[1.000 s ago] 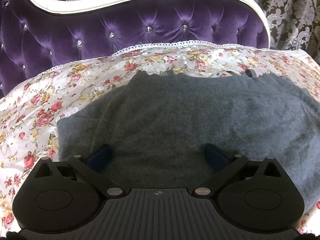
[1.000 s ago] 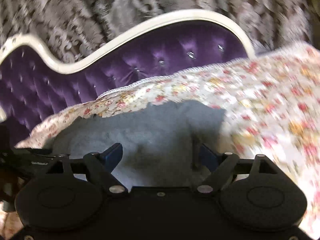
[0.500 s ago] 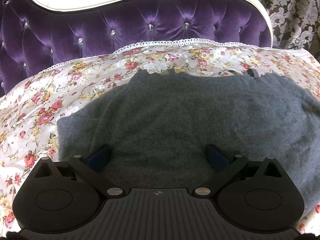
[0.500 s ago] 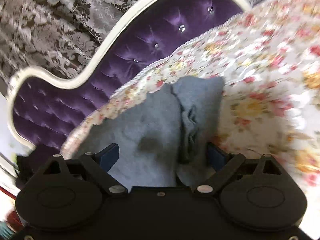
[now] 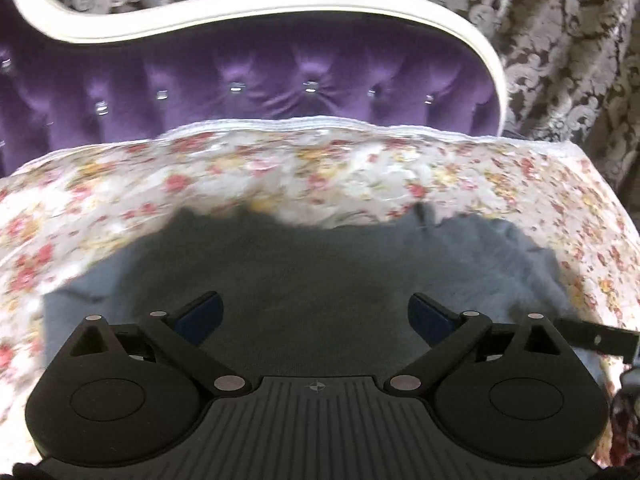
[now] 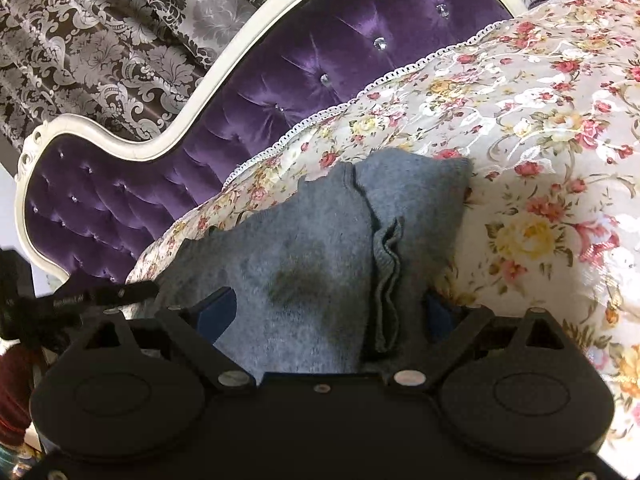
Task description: Fold small clothes
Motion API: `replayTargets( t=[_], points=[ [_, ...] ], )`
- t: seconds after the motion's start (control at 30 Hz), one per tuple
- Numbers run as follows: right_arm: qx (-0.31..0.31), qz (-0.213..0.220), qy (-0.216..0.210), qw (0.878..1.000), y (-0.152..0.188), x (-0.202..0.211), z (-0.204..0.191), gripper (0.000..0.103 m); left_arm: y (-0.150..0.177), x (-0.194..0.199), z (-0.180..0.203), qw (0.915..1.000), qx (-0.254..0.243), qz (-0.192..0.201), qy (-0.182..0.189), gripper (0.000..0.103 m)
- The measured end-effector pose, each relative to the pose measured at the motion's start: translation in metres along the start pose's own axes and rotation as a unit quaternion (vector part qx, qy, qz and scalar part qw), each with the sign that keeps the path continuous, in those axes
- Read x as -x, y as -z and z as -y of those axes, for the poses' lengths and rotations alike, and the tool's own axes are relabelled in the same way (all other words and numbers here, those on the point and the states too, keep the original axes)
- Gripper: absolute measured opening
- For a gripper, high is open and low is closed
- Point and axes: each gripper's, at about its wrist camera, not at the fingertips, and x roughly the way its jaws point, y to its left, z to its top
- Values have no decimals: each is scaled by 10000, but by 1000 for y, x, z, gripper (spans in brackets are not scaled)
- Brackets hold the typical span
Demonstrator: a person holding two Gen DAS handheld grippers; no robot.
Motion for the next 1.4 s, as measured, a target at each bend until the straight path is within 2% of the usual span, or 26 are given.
replayTargets(
  t=[0.13,0.17,0.23,0.33,0.47,0.67,0.8,0.87,1.0,1.1,1.17,1.23,1.4],
  points=[
    [49,-44,-6,10000,-1,0,0,96,2,-37,10,9991,186,-343,-154,99],
    [56,-47,-14,10000,-1,0,0,96,5,-44,14,9988,50,-373,-301,100],
    [60,-41,-43,10000,-1,0,1,96,11,-49,24,9973,-397,-238,-578,103],
    [65,-27,-65,10000,0,1,2,96,10,-45,20,9980,-178,-248,-547,103],
    [32,-27,-62,10000,0,1,1,96,11,-27,19,9986,-116,-186,-472,98],
    [-285,-128,-150,9994,-6,3,6,95,43,12,23,9997,-102,20,-207,97],
    [-458,-233,-229,9984,-4,9,8,94,67,18,21,9998,-64,-180,-58,97],
    [-491,-295,-270,9980,-1,13,8,94,75,28,25,9995,-290,-95,-108,97],
    [-515,-369,-340,9974,4,18,7,94,89,51,18,9998,16,99,145,97],
    [-494,-359,-325,9976,5,17,6,93,102,70,12,9993,106,344,55,97],
    [-477,-351,-215,9980,4,17,4,84,111,81,5,9988,210,443,-79,97],
    [-439,-350,-12,9984,4,15,2,60,120,88,-3,9984,318,454,-147,97],
    [-590,-251,288,9975,6,12,4,36,135,100,-21,9978,525,367,-160,97]
  ],
)
